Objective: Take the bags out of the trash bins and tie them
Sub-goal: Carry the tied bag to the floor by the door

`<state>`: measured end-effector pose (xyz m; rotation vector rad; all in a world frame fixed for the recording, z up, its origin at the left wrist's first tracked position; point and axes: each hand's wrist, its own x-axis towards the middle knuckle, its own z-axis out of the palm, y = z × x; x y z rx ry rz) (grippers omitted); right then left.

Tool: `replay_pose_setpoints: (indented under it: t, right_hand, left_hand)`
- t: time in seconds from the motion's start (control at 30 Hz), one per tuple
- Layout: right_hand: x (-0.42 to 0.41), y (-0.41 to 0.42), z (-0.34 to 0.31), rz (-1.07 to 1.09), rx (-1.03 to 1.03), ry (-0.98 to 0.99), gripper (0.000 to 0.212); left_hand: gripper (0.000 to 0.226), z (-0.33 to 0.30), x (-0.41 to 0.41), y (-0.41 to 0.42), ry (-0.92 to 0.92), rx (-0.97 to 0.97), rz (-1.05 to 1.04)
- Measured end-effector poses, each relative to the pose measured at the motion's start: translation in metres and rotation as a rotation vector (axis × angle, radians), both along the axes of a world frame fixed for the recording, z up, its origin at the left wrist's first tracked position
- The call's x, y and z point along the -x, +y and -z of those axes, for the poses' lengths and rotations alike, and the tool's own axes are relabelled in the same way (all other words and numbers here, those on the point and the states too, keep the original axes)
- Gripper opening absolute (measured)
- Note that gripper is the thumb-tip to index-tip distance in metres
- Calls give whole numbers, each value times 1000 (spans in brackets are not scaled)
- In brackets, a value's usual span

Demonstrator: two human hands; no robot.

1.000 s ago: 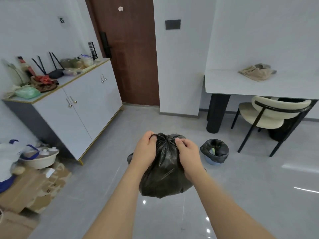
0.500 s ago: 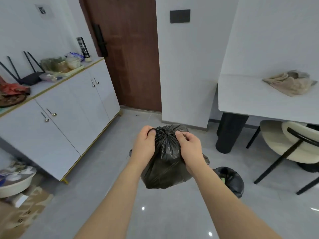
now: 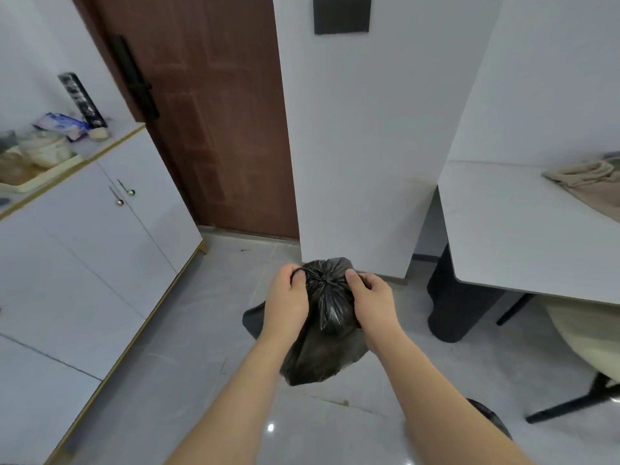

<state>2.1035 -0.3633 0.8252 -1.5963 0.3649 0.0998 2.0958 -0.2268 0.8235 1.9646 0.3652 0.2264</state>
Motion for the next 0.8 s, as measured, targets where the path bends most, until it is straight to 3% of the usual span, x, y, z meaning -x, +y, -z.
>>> replay_pose_setpoints:
  t: [0.27, 0.53, 0.63, 0.8]
  right_hand:
    - [-180, 5, 37, 62, -55, 96, 35]
    - [-337, 44, 110, -49, 2, 254, 29]
    - [-405, 66, 190, -140, 64, 291, 25]
    - [-502, 108, 409, -175, 85, 349, 27]
  left_hand:
    - [21, 30, -195, 4, 68, -66, 117]
    - [22, 101, -376, 58, 231, -215, 247]
    - [24, 183, -445, 88, 245, -279, 291]
    - [21, 402, -535, 130, 214, -280, 316]
